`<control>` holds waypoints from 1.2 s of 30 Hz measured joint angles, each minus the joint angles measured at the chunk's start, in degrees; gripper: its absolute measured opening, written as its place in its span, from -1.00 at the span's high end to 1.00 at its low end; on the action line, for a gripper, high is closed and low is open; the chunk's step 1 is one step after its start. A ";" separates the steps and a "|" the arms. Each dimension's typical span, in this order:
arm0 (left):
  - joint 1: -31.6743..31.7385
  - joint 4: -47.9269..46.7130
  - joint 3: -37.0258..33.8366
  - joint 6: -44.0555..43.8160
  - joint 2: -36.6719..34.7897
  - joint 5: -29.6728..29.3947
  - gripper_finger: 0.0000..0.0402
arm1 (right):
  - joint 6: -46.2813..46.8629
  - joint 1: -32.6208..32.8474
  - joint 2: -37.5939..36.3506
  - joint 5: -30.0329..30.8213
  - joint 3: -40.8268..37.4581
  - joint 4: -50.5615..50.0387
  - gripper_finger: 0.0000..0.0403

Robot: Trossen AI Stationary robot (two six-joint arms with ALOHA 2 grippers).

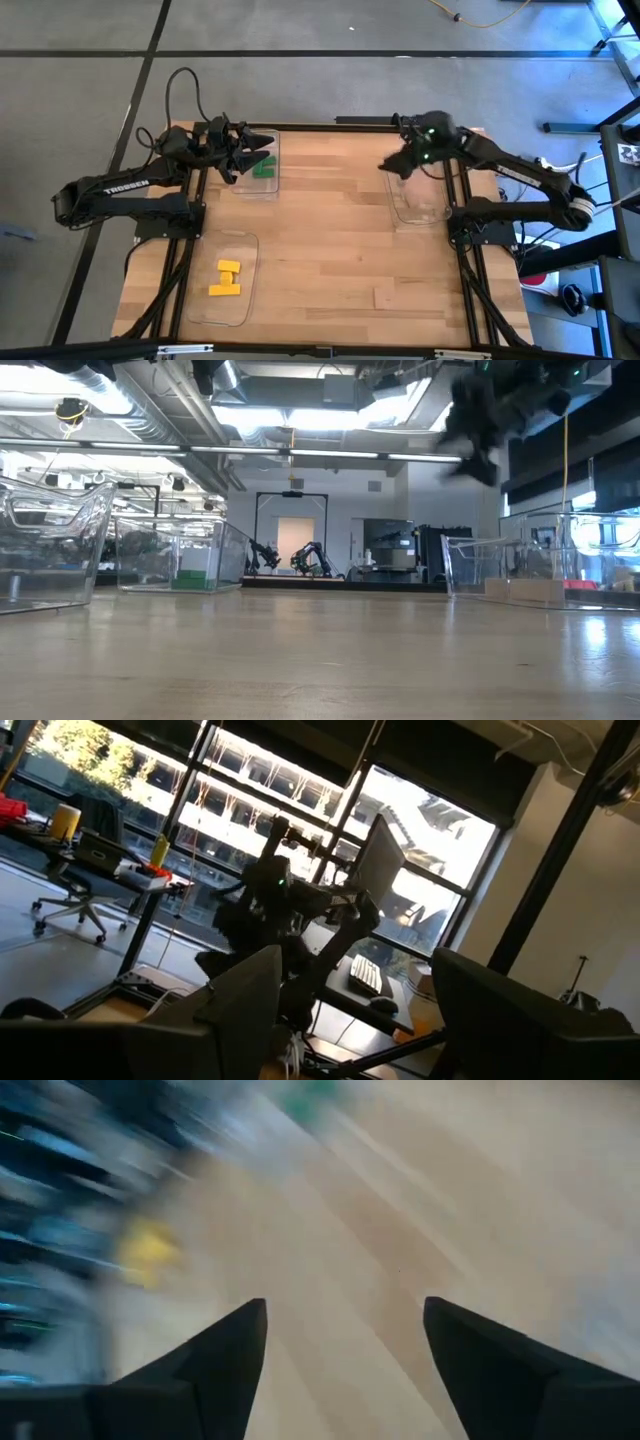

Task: Sort & place blocks by color
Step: Put the brown block into the top right transparent bin

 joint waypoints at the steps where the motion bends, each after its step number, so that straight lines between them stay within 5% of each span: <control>1: 0.00 -0.09 0.00 0.00 0.00 0.00 -0.24 | 0.76 0.17 -0.83 -2.19 0.00 4.77 -0.35; 10: 0.00 -2.29 0.07 0.52 0.00 0.00 -0.24 | 9.47 3.55 -2.51 -7.39 0.04 35.86 -0.35; 25: -0.57 -7.65 0.07 9.66 0.02 1.77 -0.24 | 5.04 9.47 -2.33 -2.70 0.04 38.31 -0.36; 30: -4.87 -11.57 0.07 11.86 0.02 -4.47 -0.24 | 4.59 12.54 -2.33 -2.71 0.04 38.31 -0.36; 36: -14.78 -22.19 1.24 15.51 0.02 -21.16 -0.24 | 4.53 18.29 -2.33 -2.36 0.04 36.85 -0.36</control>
